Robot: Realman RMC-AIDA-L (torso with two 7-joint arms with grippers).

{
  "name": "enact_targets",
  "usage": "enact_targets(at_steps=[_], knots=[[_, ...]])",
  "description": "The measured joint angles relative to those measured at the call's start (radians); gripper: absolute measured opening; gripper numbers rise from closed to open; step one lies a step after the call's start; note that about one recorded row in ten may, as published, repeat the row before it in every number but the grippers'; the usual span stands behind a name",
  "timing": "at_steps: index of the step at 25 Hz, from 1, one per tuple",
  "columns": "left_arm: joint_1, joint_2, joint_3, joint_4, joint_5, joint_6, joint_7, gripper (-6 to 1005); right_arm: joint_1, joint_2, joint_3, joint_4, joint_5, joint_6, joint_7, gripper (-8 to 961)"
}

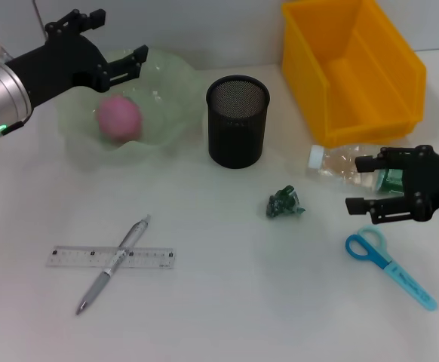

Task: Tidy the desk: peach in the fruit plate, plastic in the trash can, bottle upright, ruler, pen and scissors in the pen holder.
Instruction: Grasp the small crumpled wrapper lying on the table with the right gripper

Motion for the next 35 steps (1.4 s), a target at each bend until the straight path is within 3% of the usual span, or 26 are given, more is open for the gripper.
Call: enact_targets(at_steps=[4,8,10,12,17,22,24,35], knots=[[0.045,0.005,0.01,0.004,0.005,0.142,-0.01,864,0.012,-0.002,0.008,-0.053,-0.004,-0.004,0.129,825],[0.135,0.007,0.048,0.025,0.035,0.316,-0.012,863,0.024,-0.004,-0.001,-0.167,-0.008,-0.041,0.306,825],[0.177,0.006,0.087,0.035,0.04,0.337,-0.012,861,0.048,-0.009,-0.014,-0.302,-0.014,-0.111,0.474,825],[0.213,0.003,0.127,0.035,0.039,0.339,-0.012,860,0.06,-0.012,-0.027,-0.354,-0.027,-0.133,0.537,825],[0.244,-0.001,0.186,0.025,0.032,0.343,-0.012,860,0.165,-0.035,-0.127,-0.53,-0.192,-0.195,0.822,825],[0.235,-0.002,0.192,0.004,0.031,0.341,-0.011,860,0.315,-0.058,-0.156,-0.436,-0.363,-0.255,0.903,824],[0.234,-0.002,0.192,0.003,0.031,0.34,-0.008,860,0.34,-0.051,-0.174,-0.421,-0.409,-0.244,0.907,824],[0.233,-0.003,0.191,0.003,0.03,0.338,0.0,860,0.339,0.042,-0.428,-0.421,-0.465,-0.04,1.03,825]])
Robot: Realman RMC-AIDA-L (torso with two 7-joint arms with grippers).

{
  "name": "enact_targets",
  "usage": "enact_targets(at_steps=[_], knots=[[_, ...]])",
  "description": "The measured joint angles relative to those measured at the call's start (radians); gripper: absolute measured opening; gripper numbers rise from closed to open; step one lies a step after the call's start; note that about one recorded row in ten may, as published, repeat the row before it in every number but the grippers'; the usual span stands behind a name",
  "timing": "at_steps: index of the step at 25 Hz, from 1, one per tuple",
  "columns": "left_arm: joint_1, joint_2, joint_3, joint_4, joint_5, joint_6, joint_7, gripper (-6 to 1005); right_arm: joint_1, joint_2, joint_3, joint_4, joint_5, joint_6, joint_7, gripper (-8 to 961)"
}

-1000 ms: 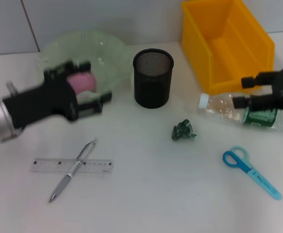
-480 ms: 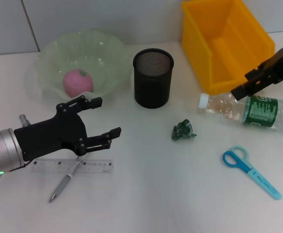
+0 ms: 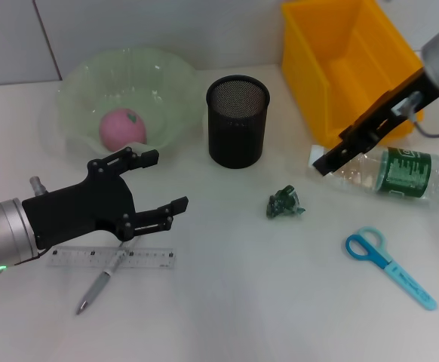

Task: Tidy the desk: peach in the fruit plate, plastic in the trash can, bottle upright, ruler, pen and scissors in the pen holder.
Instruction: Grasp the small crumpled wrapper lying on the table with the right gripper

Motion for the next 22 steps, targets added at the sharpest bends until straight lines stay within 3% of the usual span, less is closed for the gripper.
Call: enact_targets(at_steps=[5,11,22], knots=[[0.0,0.0,0.0,0.0,0.0,0.0,0.001,860,0.004,0.047,-0.091,0.01,-0.062,0.067,0.032,825],[0.001,0.0,0.001,-0.001,0.0,0.0,0.012,860,0.017,0.051,-0.187,0.085,-0.069,0.172,0.086,825],[-0.002,0.0,0.001,-0.012,0.0,0.004,0.017,860,0.062,0.056,-0.273,0.223,-0.065,0.287,0.102,821]])
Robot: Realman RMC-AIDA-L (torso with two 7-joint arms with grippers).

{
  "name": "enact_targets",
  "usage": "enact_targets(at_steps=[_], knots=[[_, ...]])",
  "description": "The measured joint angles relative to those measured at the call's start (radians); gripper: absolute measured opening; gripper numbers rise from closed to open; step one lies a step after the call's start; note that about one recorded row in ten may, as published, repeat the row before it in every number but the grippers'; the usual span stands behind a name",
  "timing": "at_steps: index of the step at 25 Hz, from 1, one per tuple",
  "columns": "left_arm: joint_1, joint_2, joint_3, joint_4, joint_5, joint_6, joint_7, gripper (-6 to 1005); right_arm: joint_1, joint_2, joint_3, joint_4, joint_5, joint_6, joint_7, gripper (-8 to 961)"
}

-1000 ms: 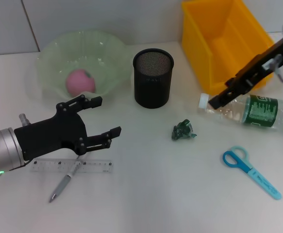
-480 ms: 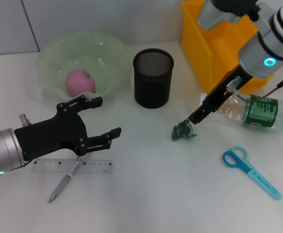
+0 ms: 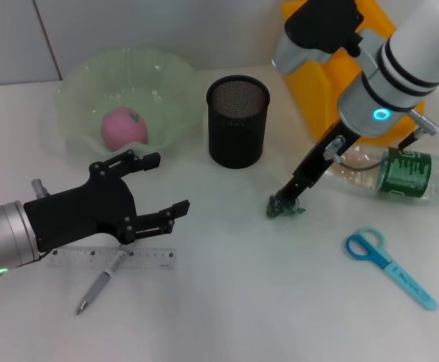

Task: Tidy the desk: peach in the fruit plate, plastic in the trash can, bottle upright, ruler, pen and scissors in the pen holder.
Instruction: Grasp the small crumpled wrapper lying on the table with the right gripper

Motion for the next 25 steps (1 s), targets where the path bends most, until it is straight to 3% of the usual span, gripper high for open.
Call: enact_targets(at_steps=[25], knots=[[0.003,0.0,0.0,-0.003,0.0,0.007,0.01,860,0.055,0.004,-0.075,0.186,0.031,0.128,0.008,796]])
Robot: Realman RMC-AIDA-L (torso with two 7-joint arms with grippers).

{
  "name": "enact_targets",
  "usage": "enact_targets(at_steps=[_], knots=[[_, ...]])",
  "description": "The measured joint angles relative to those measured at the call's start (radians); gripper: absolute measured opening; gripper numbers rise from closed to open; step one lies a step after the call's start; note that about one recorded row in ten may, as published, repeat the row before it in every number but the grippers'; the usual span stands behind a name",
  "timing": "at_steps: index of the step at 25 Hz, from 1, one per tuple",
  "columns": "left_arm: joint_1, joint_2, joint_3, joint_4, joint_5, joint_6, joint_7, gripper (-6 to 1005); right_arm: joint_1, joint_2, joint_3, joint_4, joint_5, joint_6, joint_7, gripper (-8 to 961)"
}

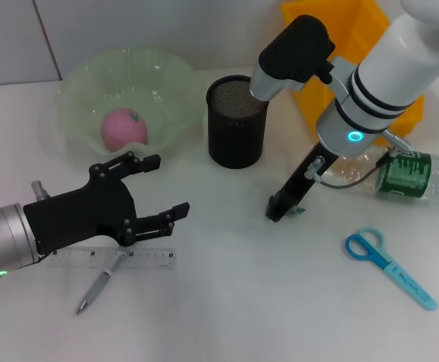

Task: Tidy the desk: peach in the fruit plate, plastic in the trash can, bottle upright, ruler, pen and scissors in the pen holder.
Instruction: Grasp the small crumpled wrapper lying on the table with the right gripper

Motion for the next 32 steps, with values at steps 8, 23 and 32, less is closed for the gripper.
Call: enact_targets(at_steps=[8,23,32], knots=[[0.001,0.0,0.0,0.0,0.0,0.002,0.001,860,0.011,0.0,-0.015,0.027,0.007,0.016,0.0,788],[-0.005,0.0,0.002,-0.009,0.0,0.003,0.001,860,0.025,-0.001,-0.015,0.06,0.007,0.039,-0.004,528],[-0.007,0.0,0.002,-0.008,0.0,0.006,0.001,860,0.018,-0.002,-0.011,0.054,0.006,0.033,-0.006,438]])
